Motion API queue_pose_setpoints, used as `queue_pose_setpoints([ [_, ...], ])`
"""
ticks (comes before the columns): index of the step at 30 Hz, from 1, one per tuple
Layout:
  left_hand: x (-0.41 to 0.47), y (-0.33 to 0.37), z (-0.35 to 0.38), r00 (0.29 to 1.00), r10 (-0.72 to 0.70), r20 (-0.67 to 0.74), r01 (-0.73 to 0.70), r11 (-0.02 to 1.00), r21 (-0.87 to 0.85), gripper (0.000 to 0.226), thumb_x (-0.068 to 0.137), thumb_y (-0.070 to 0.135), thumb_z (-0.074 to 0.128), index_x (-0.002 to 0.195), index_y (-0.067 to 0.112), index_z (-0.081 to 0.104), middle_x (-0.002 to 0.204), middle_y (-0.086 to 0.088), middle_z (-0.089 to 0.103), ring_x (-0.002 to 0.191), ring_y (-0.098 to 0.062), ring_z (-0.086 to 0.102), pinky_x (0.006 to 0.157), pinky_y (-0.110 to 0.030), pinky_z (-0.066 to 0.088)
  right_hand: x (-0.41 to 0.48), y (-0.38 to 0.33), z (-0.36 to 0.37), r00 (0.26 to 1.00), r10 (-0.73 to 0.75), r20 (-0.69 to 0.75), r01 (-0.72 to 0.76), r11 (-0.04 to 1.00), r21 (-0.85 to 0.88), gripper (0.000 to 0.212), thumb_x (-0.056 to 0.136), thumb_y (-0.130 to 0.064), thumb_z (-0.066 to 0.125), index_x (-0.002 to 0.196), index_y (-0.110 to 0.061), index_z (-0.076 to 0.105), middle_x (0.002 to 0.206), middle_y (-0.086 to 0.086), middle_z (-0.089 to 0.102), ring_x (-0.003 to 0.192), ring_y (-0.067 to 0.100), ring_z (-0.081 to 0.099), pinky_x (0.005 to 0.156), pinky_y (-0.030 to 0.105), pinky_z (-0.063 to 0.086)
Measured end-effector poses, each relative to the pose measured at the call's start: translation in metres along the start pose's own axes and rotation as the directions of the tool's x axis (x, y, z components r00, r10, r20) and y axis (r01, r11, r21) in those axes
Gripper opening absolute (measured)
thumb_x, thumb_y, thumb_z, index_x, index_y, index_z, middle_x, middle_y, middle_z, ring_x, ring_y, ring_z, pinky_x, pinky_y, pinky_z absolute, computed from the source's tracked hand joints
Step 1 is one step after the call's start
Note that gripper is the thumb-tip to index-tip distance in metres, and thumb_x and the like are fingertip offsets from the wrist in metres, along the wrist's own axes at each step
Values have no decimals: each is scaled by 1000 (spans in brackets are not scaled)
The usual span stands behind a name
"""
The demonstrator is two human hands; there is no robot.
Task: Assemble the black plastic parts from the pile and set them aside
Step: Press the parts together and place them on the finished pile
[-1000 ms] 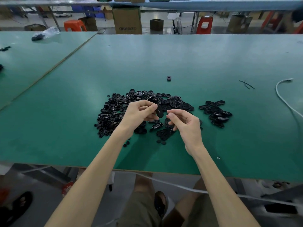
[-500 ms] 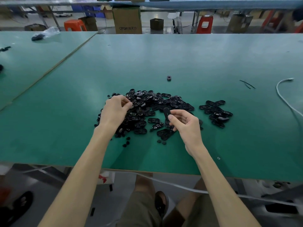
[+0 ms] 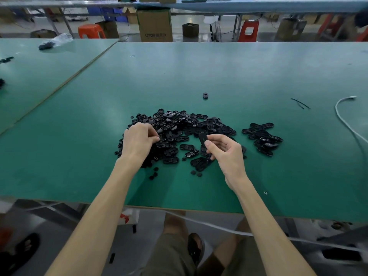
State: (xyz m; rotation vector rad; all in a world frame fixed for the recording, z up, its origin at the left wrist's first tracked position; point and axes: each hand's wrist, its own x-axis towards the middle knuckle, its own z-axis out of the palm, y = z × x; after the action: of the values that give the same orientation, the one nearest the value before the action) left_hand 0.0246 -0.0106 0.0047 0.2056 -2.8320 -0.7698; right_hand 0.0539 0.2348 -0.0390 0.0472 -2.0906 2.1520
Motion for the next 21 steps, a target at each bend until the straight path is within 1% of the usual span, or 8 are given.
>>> queue_pose_setpoints([
  [2, 0, -1, -1, 999, 5, -38, -6, 1000, -14, 7, 86, 16, 82, 84, 19, 76, 92, 0, 72, 92, -23, 65, 101, -48, 48, 0, 0, 0, 1000, -1, -2, 1, 1000, 0, 16, 94, -8, 75, 101, -22, 77, 84, -7, 78, 74, 6, 68, 64, 22, 55],
  [4, 1, -1, 0, 997, 14, -70, -19, 996, -81, 7, 89, 16, 80, 86, 19, 75, 84, 6, 70, 84, -18, 66, 94, -43, 52, 0, -1, 0, 1000, 0, -7, 0, 1000, 5, 16, 94, -7, 75, 101, -22, 77, 84, -7, 78, 74, 7, 68, 64, 23, 56],
  [7, 0, 8, 2, 1000, 14, -25, -21, 947, -320, 4, 92, 16, 77, 91, 17, 73, 78, 6, 71, 69, -9, 67, 76, -26, 54, 0, -1, 1, 1000, 2, -13, -2, 1000, 10, 17, 95, -7, 74, 101, -23, 77, 84, -7, 78, 74, 8, 68, 64, 23, 56],
  [10, -5, 25, 9, 993, 66, 98, 5, 808, -589, 6, 92, 14, 77, 95, 15, 71, 82, -1, 77, 65, -9, 71, 65, -11, 48, 0, -1, 1, 1000, 4, -21, -4, 1000, 16, 18, 95, -6, 74, 103, -22, 77, 86, -6, 78, 75, 8, 68, 63, 24, 55],
  [12, -13, 39, 20, 983, 109, 149, 27, 715, -699, 7, 91, 12, 77, 96, 12, 71, 84, -3, 79, 67, -12, 72, 60, -10, 47, 0, -2, 1, 1000, 1, -25, -1, 1000, 21, 20, 95, -5, 74, 104, -23, 76, 88, -6, 79, 75, 8, 69, 62, 22, 54],
  [16, -26, 59, 47, 986, 118, 118, 30, 570, -821, 5, 93, 12, 76, 96, 11, 72, 85, -8, 77, 63, -12, 69, 56, -15, 46, 0, -3, 2, 999, 3, -40, -1, 999, 48, 25, 94, -1, 73, 105, -23, 75, 86, -8, 78, 74, 8, 70, 60, 21, 52],
  [18, -31, 63, 58, 990, 112, 88, 16, 526, -850, 5, 94, 13, 75, 99, 13, 75, 82, -5, 76, 64, -11, 67, 57, -19, 48, 0, -2, 2, 999, 0, -38, 2, 998, 58, 25, 94, 0, 73, 108, -21, 74, 85, -5, 77, 74, 9, 70, 60, 22, 53],
  [21, -36, 64, 70, 993, 112, 33, -28, 507, -862, 9, 94, 11, 74, 100, 15, 79, 81, 1, 77, 66, -8, 67, 61, -16, 49, 0, -2, 2, 999, -2, -44, 6, 997, 81, 24, 93, -1, 73, 108, -21, 73, 83, -2, 77, 73, 11, 71, 59, 22, 53],
])
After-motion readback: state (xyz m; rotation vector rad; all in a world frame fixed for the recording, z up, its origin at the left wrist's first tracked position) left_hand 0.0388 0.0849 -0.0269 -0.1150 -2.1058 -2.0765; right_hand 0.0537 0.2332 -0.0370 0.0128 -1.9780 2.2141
